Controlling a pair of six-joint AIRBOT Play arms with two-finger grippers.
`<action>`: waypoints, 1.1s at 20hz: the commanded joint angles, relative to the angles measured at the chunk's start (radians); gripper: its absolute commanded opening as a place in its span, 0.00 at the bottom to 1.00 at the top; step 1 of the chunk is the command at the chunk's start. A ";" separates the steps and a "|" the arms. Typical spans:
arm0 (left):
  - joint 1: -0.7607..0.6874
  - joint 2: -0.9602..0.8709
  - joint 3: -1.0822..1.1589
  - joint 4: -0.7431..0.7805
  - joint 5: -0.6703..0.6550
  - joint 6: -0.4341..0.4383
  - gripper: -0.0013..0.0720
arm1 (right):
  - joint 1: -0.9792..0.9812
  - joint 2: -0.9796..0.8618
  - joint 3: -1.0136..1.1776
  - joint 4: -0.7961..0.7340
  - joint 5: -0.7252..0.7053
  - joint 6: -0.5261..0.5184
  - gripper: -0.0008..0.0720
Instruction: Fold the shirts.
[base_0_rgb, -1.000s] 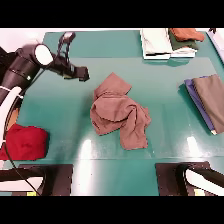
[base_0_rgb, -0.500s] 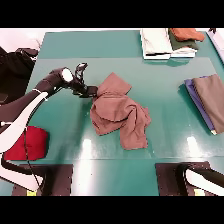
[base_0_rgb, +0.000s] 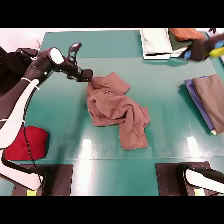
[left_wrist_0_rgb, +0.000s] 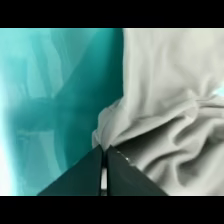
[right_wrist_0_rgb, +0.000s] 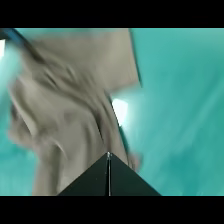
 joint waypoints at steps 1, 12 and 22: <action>0.019 -0.001 0.099 0.044 -0.080 0.031 0.05 | 0.000 -0.006 -0.308 -0.075 -0.087 0.023 0.04; 0.018 -0.001 0.101 0.043 -0.085 0.030 0.05 | 0.119 -0.255 -0.760 0.206 -0.441 -0.093 0.66; 0.019 0.168 0.101 0.156 -0.042 0.030 0.05 | 0.160 -0.172 -0.536 0.159 -0.380 -0.147 0.03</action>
